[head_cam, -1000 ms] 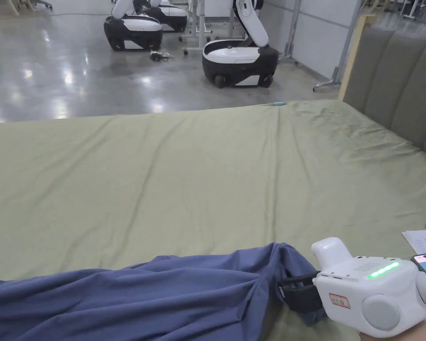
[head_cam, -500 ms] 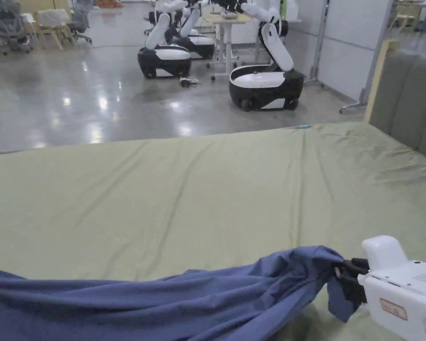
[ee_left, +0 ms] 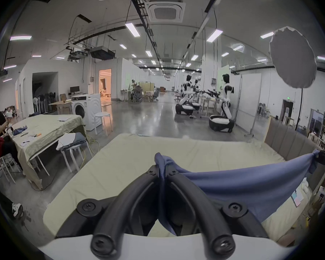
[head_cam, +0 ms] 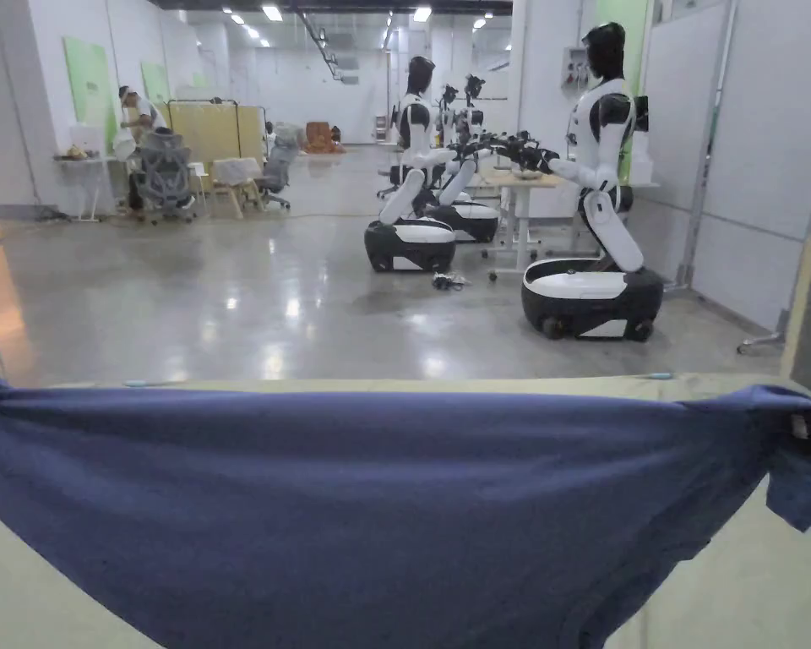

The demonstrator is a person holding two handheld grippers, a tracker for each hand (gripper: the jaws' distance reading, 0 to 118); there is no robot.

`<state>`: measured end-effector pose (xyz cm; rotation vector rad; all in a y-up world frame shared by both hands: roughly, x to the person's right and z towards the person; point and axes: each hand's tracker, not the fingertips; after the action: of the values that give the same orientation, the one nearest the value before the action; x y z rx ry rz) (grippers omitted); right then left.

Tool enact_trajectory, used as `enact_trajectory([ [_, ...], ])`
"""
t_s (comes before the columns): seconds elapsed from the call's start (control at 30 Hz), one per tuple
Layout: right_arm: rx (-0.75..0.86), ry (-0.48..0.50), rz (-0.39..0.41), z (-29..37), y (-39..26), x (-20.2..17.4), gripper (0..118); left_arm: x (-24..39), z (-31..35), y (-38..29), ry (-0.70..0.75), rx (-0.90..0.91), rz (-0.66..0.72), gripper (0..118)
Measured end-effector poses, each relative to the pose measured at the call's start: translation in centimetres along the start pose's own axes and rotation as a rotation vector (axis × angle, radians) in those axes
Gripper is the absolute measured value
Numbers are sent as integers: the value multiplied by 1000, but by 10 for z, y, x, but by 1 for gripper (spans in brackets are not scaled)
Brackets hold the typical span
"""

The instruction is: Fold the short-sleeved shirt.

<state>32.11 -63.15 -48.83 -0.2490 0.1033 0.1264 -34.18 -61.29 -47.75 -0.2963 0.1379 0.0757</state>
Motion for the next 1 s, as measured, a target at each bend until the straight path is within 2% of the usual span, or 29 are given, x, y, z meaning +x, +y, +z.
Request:
enact_trajectory([
  [0.1, 45, -31, 61, -1, 33, -4, 7, 5, -1, 24, 19, 41, -40, 3],
  [0.33, 114, -100, 132, -51, 97, 6, 7, 6, -47, 82, 57, 70, -45, 3],
  [0.5, 172, -134, 158, -95, 148, -2, 7, 33, -83, 127, 131, 118, -81, 3],
  [0.67, 197, -157, 109, -146, 185, 0, 7, 49, -139, 158, 163, 149, -189, 3],
  [0.83, 235, -198, 49, -202, 207, 7, 7, 60, -197, 180, 165, 183, -148, 3],
  [1.0, 238, -235, 36, -247, 210, 11, 7, 79, -239, 181, 170, 196, -138, 3],
])
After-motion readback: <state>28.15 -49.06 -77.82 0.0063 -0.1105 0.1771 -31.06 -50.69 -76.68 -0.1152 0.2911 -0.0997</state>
